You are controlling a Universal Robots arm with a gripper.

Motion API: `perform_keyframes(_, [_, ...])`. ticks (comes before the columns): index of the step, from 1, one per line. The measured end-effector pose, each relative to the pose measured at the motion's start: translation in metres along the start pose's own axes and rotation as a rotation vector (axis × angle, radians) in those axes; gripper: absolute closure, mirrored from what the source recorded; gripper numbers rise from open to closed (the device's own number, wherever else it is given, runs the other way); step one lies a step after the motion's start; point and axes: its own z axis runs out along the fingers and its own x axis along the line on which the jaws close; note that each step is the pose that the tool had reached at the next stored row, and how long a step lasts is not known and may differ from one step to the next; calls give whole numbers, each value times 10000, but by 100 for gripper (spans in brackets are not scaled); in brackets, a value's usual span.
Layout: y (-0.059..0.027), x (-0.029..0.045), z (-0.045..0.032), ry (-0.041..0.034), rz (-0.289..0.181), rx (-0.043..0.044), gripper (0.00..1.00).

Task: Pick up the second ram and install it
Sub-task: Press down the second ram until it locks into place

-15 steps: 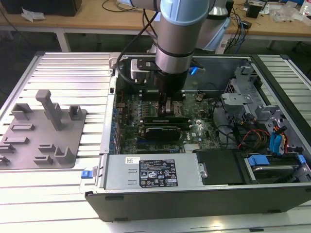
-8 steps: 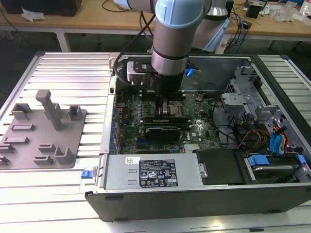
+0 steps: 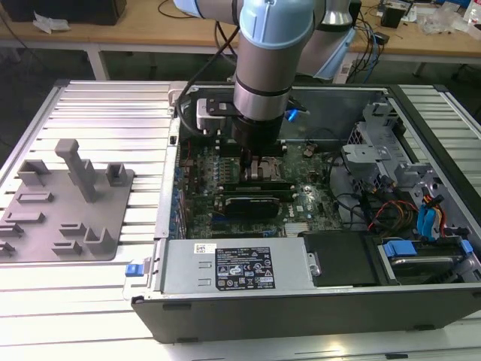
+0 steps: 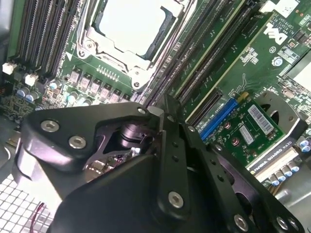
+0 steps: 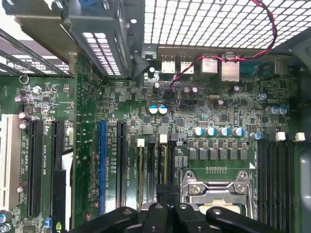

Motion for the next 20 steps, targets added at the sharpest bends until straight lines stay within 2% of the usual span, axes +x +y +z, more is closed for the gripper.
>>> perform_keyframes(4, [-1,-1,0,-8,-1,4,92])
perform_keyframes(7, [10,-15,-243,0,0,2,92])
perform_keyframes(8, [11,-17,-271,-3,-1,3,92])
perform_keyframes(10, [-11,-16,-275,1,-3,1,92])
perform_keyframes(12, [-85,-16,-278,1,-2,1,92])
perform_keyframes(14, [-261,-13,-286,1,-1,1,92])
perform_keyframes(15, [-310,-13,-288,0,-3,1,92])
perform_keyframes(20, [-332,-13,-289,0,0,1,92])
